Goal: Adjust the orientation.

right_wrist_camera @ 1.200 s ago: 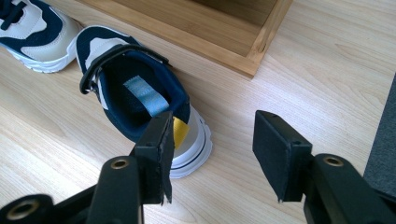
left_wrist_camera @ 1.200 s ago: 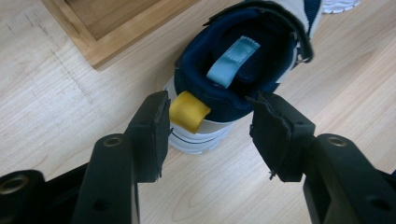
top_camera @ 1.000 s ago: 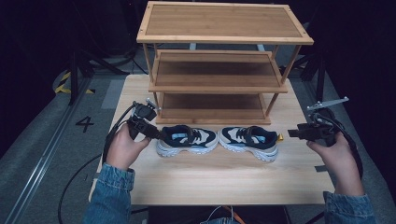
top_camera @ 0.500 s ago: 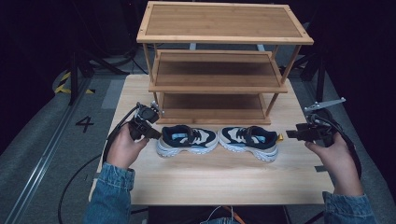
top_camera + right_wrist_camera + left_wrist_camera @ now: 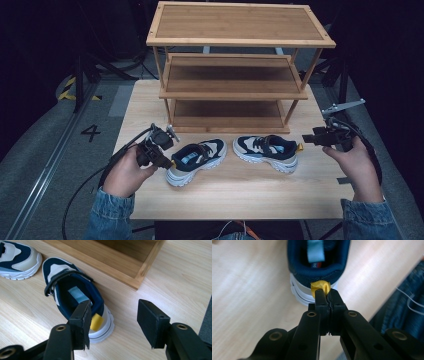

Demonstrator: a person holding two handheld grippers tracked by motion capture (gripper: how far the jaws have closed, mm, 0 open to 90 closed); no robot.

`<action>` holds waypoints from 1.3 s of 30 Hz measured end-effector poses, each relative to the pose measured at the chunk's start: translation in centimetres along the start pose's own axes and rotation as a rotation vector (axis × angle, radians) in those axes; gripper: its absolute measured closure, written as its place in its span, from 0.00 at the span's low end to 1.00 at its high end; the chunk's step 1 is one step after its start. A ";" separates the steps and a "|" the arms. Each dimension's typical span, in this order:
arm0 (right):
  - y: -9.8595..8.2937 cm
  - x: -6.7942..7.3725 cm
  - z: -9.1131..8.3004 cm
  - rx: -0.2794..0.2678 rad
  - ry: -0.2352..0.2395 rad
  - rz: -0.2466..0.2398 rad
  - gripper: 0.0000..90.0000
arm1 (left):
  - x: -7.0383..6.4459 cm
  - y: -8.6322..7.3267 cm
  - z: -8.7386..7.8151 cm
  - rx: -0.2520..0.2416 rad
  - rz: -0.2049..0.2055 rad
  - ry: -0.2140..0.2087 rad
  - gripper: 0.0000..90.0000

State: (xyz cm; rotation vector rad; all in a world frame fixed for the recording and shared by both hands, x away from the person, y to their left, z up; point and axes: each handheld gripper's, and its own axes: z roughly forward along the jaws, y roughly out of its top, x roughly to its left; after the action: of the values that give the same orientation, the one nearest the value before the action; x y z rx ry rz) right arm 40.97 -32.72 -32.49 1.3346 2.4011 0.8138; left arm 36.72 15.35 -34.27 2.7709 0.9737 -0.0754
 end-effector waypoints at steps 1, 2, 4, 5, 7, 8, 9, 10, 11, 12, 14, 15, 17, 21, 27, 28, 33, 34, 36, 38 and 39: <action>0.2 0.1 0.1 -0.005 0.001 -0.007 0.51 | -0.4 0.0 0.1 0.003 0.017 -0.005 0.98; 0.2 0.1 0.1 -0.005 0.001 -0.007 0.51 | -0.4 0.0 0.1 0.003 0.017 -0.005 0.98; 0.5 0.2 0.2 -0.007 0.007 -0.018 0.51 | -1.8 0.3 0.5 0.026 0.056 -0.010 0.98; 0.6 0.3 0.3 -0.007 0.009 -0.019 0.51 | -2.3 0.5 0.6 0.029 0.070 -0.007 0.98; 0.8 0.4 0.4 -0.010 0.009 -0.030 0.51 | -3.6 0.9 0.9 0.033 0.108 -0.014 0.98; 0.9 0.5 0.4 -0.020 0.007 -0.038 0.51 | -4.0 1.1 1.0 0.037 0.124 -0.031 0.98; 1.0 0.5 0.3 -0.027 0.005 -0.038 0.52 | -4.2 1.2 1.1 0.041 0.140 -0.044 0.98; 1.0 0.5 0.2 -0.032 0.004 -0.035 0.52 | -4.3 1.4 1.1 0.041 0.155 -0.058 0.97; 1.0 0.5 0.0 -0.041 0.002 -0.036 0.52 | -4.3 1.4 1.2 0.040 0.153 -0.068 0.95; 1.0 0.5 -0.1 -0.052 -0.001 -0.040 0.52 | -4.1 1.3 1.1 0.032 0.143 -0.086 0.90; 0.9 0.4 -0.4 -0.063 -0.008 -0.038 0.52 | -3.7 1.0 0.7 0.005 0.132 -0.103 0.80; 0.8 0.3 -0.5 -0.063 -0.011 -0.033 0.52 | -3.5 1.0 0.4 -0.011 0.112 -0.092 0.73; 0.6 0.1 -0.6 -0.064 -0.019 -0.019 0.51 | -3.0 1.0 -0.3 -0.058 0.079 -0.097 0.67; 0.1 -0.1 -0.8 -0.063 -0.028 -0.013 0.51 | -1.8 1.4 -0.9 -0.166 -0.001 -0.012 0.47; -0.8 -0.1 -1.2 -0.059 -0.041 -0.003 0.51 | -0.9 2.9 0.6 -0.180 0.021 0.046 0.46; -1.0 -0.2 -1.3 -0.062 -0.047 -0.003 0.51 | -0.9 3.2 0.9 -0.176 0.038 0.055 0.45; -2.0 -0.5 -1.7 -0.059 -0.062 0.011 0.50 | -1.0 5.6 3.2 -0.093 0.071 0.116 0.41; -2.1 -0.5 -1.8 -0.057 -0.063 0.016 0.50 | -1.0 6.0 3.7 -0.090 0.069 0.143 0.40; -2.5 -0.5 -1.9 -0.053 -0.069 0.021 0.50 | -0.9 6.7 4.5 -0.106 0.078 0.152 0.44; -2.8 -0.5 -2.0 -0.052 -0.073 0.027 0.50 | -0.9 7.2 4.6 -0.117 0.090 0.165 0.48; -2.9 -0.5 -2.0 -0.050 -0.075 0.030 0.50 | -0.9 7.4 4.6 -0.123 0.094 0.171 0.51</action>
State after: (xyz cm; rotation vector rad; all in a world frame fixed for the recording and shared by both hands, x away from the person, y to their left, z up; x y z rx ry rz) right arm 38.27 -35.06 -32.63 1.3603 2.2937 0.8112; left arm 40.69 8.20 -37.38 2.7388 0.8530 0.2309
